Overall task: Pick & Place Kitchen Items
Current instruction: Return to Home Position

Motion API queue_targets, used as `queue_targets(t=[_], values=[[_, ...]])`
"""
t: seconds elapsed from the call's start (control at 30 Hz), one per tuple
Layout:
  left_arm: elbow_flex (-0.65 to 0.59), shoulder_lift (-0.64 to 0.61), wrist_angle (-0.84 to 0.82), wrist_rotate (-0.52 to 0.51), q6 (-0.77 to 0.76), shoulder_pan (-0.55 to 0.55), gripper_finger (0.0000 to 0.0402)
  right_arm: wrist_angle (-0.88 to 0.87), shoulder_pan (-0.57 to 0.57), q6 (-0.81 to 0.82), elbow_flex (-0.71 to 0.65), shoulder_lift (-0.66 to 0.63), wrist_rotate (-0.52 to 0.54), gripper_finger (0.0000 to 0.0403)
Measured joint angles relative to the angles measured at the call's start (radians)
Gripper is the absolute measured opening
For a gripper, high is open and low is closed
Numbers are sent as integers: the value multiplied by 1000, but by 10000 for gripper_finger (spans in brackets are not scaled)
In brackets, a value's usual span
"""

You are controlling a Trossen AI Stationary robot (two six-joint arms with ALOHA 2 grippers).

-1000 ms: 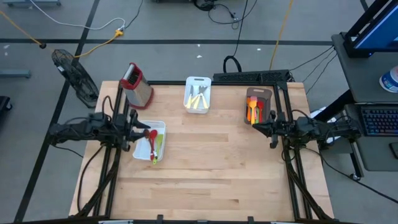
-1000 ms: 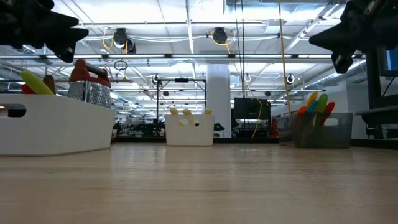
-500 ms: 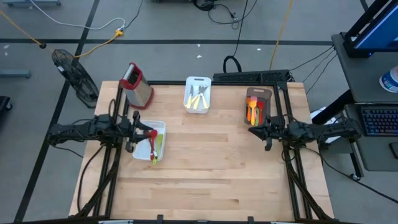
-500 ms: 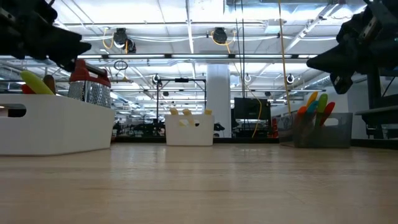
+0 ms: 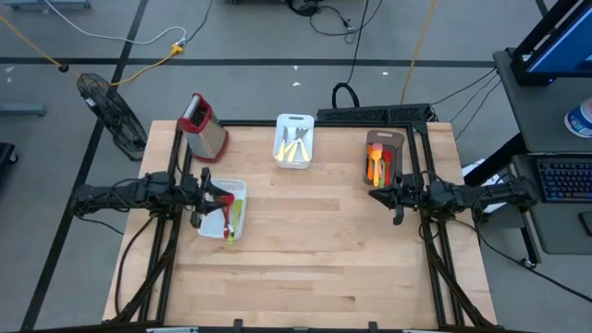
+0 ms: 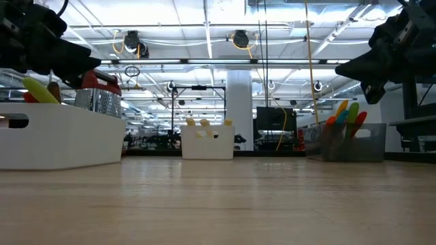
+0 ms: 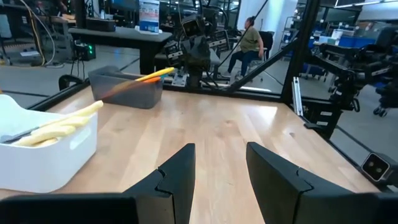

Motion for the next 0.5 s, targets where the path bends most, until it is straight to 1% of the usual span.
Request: queue_targets(t=[0.5], values=[[0,0,-1,0,3,0,150,0,0,33,0,0,-5,4]])
